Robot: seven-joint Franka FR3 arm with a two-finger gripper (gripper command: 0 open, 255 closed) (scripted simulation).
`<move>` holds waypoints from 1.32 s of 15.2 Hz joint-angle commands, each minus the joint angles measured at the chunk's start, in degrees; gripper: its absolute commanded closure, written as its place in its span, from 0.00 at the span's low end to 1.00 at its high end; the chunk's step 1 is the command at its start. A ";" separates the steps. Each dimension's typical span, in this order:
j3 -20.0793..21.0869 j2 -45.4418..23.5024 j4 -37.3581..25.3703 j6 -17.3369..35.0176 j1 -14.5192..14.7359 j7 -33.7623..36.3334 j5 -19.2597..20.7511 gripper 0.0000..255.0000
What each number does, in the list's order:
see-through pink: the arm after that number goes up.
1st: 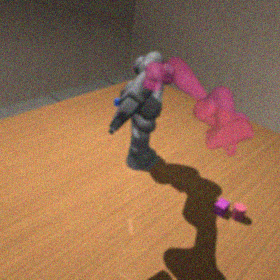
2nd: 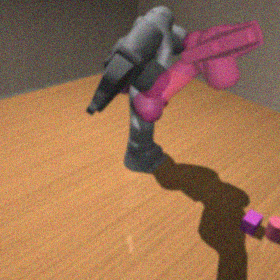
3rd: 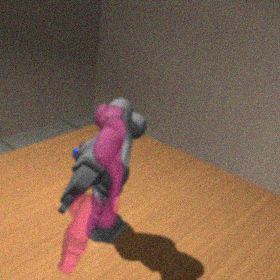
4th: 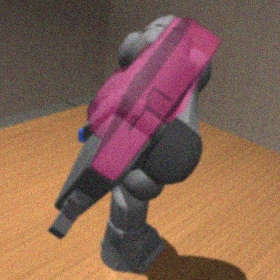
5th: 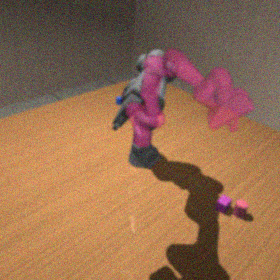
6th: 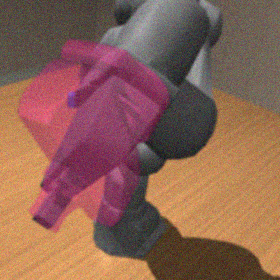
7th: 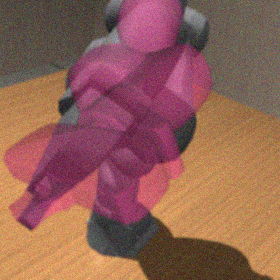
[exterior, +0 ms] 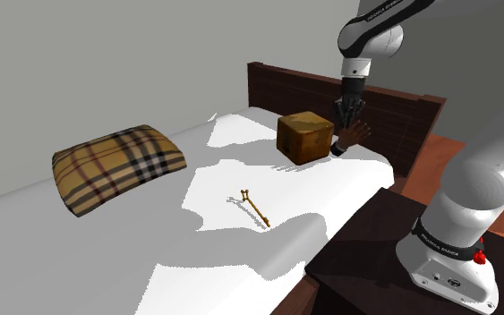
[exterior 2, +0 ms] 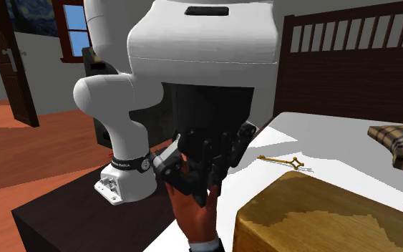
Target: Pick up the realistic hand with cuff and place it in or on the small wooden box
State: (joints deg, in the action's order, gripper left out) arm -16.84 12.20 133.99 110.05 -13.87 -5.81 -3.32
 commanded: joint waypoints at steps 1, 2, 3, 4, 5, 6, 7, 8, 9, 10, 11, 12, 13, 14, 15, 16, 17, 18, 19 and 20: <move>0.07 0.62 -0.96 -1.55 -0.04 0.24 0.18 1.00; 0.12 0.93 -1.45 -2.34 -0.04 0.38 0.26 1.00; 0.16 1.23 -1.96 -3.13 -0.05 0.52 0.34 1.00; 0.21 1.52 -2.48 -3.92 -0.05 0.65 0.41 1.00; 0.26 1.79 -3.01 -4.71 -0.05 0.78 0.47 1.00; 0.30 2.04 -3.56 -5.49 -0.06 0.91 0.53 1.00; 0.35 2.29 -4.11 -6.28 -0.06 1.03 0.58 1.00; 0.40 2.52 -4.68 -7.06 -0.05 1.15 0.63 1.00; 0.44 2.73 -5.25 -7.84 -0.05 1.26 0.67 1.00; 0.49 2.94 -5.84 -8.62 -0.05 1.37 0.71 1.00; 0.53 3.13 -6.44 -9.40 -0.04 1.48 0.75 1.00; 0.57 3.30 -7.06 -10.17 -0.04 1.59 0.78 1.00; 0.61 3.46 -7.68 -10.95 -0.03 1.69 0.80 1.00; 0.65 3.61 -8.31 -11.72 -0.02 1.79 0.82 1.00; 0.69 3.75 -8.96 -12.49 -0.01 1.89 0.84 1.00; 0.72 3.87 -9.62 -13.26 0.00 1.98 0.86 1.00; 0.76 3.98 -10.29 -14.03 0.01 2.07 0.87 1.00; 0.79 4.07 -10.97 -14.80 0.02 2.16 0.88 1.00; 0.83 4.16 -11.66 -15.57 0.04 2.25 0.88 1.00; 0.86 4.23 -12.37 -16.34 0.05 2.33 0.88 1.00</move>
State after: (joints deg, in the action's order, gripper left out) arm -15.97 16.46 122.45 94.54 -13.81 -3.49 -2.44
